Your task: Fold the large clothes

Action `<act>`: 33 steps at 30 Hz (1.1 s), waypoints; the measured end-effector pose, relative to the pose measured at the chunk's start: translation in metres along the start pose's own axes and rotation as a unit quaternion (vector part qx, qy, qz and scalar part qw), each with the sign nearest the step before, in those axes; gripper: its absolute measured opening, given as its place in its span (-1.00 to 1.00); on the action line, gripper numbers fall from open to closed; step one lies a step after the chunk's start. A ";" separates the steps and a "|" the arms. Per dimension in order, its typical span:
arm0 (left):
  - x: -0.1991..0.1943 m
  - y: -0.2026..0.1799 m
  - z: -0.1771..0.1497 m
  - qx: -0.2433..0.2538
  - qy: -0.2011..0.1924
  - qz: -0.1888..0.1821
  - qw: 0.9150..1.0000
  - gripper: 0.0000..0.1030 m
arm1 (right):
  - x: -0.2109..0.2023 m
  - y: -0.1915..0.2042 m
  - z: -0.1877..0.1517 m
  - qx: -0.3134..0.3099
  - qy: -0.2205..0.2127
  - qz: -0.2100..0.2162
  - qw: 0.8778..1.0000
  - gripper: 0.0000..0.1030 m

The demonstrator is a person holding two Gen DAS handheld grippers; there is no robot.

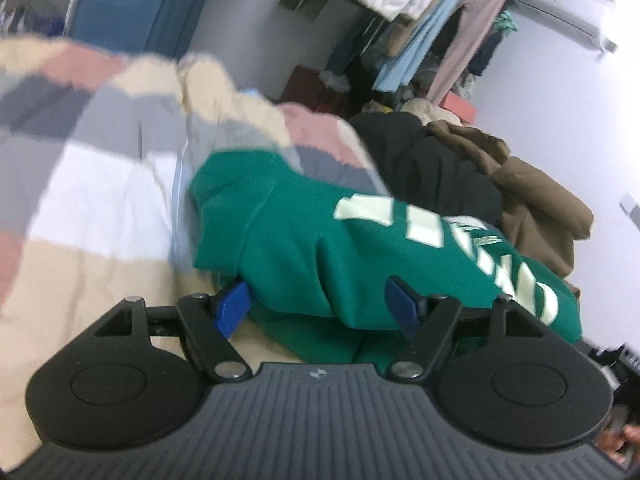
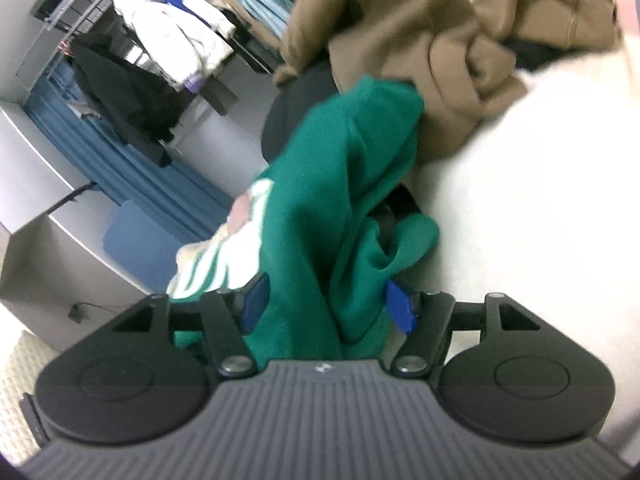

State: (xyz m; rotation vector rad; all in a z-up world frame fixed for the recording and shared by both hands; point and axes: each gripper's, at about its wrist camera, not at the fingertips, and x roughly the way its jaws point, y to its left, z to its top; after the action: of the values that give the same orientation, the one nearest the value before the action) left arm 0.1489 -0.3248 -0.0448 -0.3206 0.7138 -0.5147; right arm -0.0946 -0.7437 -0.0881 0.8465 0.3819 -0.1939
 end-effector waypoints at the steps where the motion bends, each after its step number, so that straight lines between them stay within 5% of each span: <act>1: -0.010 -0.007 0.003 0.012 -0.005 0.005 1.000 0.50 | -0.011 0.008 0.002 -0.011 -0.012 0.007 1.000 0.27; 6: -0.065 -0.042 0.011 0.063 -0.038 0.008 0.997 0.50 | -0.055 0.056 0.015 -0.067 -0.050 0.030 0.996 0.27; 14: -0.148 -0.085 0.005 0.121 -0.068 0.007 0.990 0.50 | -0.107 0.131 0.000 -0.152 -0.053 0.071 0.984 0.27; 33: -0.259 -0.108 -0.061 0.184 -0.117 0.011 0.976 0.50 | -0.170 0.190 -0.102 -0.302 -0.065 0.013 0.951 0.27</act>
State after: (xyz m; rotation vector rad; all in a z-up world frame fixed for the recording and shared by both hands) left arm -0.0955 -0.2786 0.0997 -0.0240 0.3814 -0.5648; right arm -0.2154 -0.5405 0.0503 0.2309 0.2809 -0.0975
